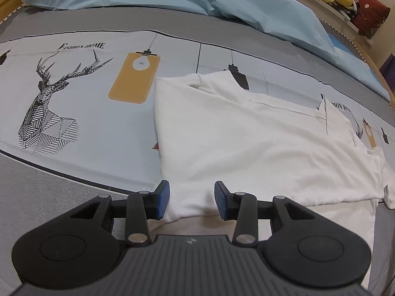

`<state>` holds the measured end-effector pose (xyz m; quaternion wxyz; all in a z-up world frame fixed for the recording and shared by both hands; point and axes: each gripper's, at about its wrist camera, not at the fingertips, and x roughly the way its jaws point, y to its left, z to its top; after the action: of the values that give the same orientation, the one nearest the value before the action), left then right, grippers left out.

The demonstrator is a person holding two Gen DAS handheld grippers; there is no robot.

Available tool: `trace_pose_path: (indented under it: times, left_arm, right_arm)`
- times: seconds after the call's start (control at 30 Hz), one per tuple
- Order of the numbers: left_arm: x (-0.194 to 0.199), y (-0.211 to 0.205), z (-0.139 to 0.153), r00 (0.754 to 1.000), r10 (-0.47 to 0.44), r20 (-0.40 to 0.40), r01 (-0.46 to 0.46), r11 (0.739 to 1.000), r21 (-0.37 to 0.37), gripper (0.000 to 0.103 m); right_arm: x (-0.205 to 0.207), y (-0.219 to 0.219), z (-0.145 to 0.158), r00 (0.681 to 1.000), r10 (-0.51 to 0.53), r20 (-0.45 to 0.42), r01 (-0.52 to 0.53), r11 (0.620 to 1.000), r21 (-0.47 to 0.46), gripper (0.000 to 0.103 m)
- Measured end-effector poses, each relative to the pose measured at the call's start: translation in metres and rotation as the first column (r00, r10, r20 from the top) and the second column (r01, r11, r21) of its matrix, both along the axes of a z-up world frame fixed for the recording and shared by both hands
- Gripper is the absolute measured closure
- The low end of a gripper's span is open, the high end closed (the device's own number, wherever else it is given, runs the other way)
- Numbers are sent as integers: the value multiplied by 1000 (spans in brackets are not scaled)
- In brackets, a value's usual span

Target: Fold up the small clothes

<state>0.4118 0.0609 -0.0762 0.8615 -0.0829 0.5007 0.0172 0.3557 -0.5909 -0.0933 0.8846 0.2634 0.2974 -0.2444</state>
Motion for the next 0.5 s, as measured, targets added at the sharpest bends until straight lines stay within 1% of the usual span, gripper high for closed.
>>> trace_pose_path:
  times: [0.03, 0.07, 0.17, 0.2, 0.23, 0.27, 0.3, 0.33, 0.37, 0.4, 0.43, 0.5]
  left_arm:
    - [0, 0, 0, 1000, 0, 0, 0, 1000, -2, 59]
    - [1, -1, -1, 1000, 0, -2, 0, 1000, -3, 59]
    - [2, -3, -2, 1000, -3, -6, 3, 1000, -2, 59]
    - [2, -3, -2, 1000, -5, -7, 5, 1000, -1, 59]
    - [2, -3, -2, 1000, -5, -8, 5, 1000, 0, 59]
    - [2, -3, -2, 1000, -5, -8, 5, 1000, 0, 59]
    - [2, -2, -2, 1000, -3, -8, 3, 1000, 0, 59]
    - [2, -1, -2, 1000, 0, -7, 0, 1000, -1, 59]
    - [2, 1, -1, 1000, 4, -6, -4, 1000, -2, 59]
    - [2, 2, 0, 1000, 7, -4, -7, 1000, -4, 59]
    - [1, 4, 0, 1000, 11, -2, -11, 1000, -5, 59]
    - [1, 7, 2, 1000, 20, 0, -20, 1000, -8, 59]
  right_arm:
    - [4, -7, -7, 1000, 19, -10, -19, 1000, 5, 76]
    - [8, -9, -10, 999, 28, -17, -28, 1000, 2, 70]
    - [18, -8, -18, 996, 66, -53, -67, 998, -12, 66]
    - [18, -8, -18, 996, 66, -53, -67, 998, -12, 66]
    - [27, -5, -25, 992, 82, -97, -86, 995, -40, 66]
    - [27, -5, -25, 992, 82, -97, -86, 995, -40, 66]
    - [30, -3, -29, 990, 77, -118, -85, 994, -64, 67]
    - [29, -3, -32, 990, 32, -134, -45, 995, -90, 78]
    - [27, -6, -32, 992, 7, -127, -16, 997, -75, 93]
    - [24, -10, -31, 993, -26, -112, 20, 998, -53, 97]
    - [19, -14, -28, 993, -77, -92, 74, 997, -36, 99]
    - [12, -17, -17, 985, -165, -51, 164, 986, -20, 99]
